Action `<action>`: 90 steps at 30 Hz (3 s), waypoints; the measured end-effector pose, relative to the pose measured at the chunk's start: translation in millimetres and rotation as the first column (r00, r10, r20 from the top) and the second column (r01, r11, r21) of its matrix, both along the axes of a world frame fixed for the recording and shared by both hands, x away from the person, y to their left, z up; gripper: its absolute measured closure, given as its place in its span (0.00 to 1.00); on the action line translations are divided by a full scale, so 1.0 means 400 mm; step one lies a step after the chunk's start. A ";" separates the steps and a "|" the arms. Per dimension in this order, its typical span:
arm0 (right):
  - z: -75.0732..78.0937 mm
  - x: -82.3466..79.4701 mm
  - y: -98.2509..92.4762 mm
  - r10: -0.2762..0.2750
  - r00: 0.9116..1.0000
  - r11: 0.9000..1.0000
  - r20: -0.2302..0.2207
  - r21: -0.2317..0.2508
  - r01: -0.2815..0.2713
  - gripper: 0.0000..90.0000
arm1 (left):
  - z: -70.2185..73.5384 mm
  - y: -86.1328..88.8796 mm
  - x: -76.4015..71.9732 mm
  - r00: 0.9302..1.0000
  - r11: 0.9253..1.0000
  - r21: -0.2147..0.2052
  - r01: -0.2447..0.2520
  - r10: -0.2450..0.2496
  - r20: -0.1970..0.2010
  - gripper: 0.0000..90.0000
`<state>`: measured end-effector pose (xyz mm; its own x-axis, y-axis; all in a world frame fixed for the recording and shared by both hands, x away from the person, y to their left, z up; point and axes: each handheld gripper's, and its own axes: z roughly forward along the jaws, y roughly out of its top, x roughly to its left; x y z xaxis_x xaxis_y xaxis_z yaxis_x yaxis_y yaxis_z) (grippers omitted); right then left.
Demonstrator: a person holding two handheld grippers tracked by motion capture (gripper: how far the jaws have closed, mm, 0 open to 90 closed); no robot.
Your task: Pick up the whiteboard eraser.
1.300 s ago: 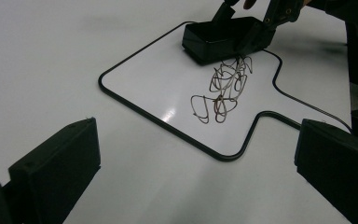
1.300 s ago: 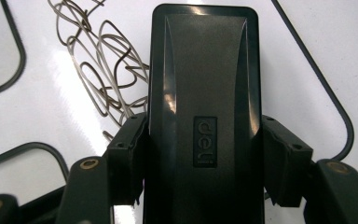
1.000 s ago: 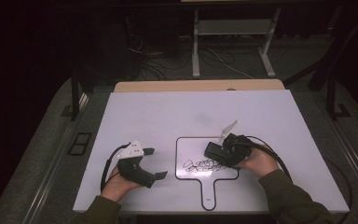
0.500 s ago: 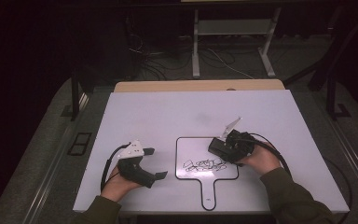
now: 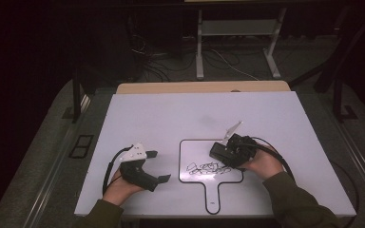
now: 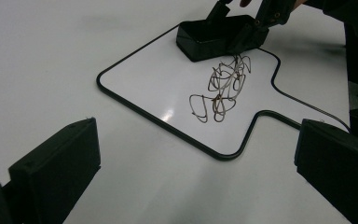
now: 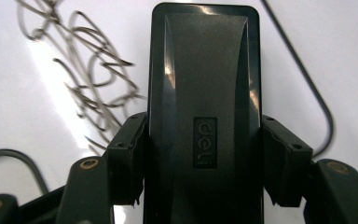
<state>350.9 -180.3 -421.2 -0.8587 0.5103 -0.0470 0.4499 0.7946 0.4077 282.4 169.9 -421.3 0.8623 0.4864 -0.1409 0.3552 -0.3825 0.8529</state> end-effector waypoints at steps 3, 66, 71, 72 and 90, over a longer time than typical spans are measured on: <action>0.001 -0.005 0.002 0.005 1.000 1.000 0.007 -0.013 -0.004 0.43 | -0.001 -0.001 0.000 1.000 1.000 -0.001 -0.001 0.001 0.000 0.00; 0.007 -0.066 0.018 0.085 0.995 0.996 -0.050 -0.029 -0.086 0.42 | 0.001 -0.004 -0.002 1.000 1.000 0.004 0.004 -0.004 -0.004 0.00; 0.013 -0.063 0.011 0.077 0.995 0.997 -0.064 -0.002 -0.077 0.42 | 0.001 -0.003 -0.002 1.000 1.000 0.005 0.004 -0.004 -0.003 0.00; 0.014 -0.064 0.010 0.073 0.995 0.997 -0.066 0.004 -0.073 0.42 | 0.001 -0.003 -0.002 1.000 1.000 0.004 0.003 -0.003 -0.003 0.00; 0.019 -0.084 0.054 0.104 0.994 0.993 -0.014 -0.052 -0.105 0.43 | 0.000 -0.006 -0.003 1.000 1.000 0.008 0.005 -0.005 -0.004 0.00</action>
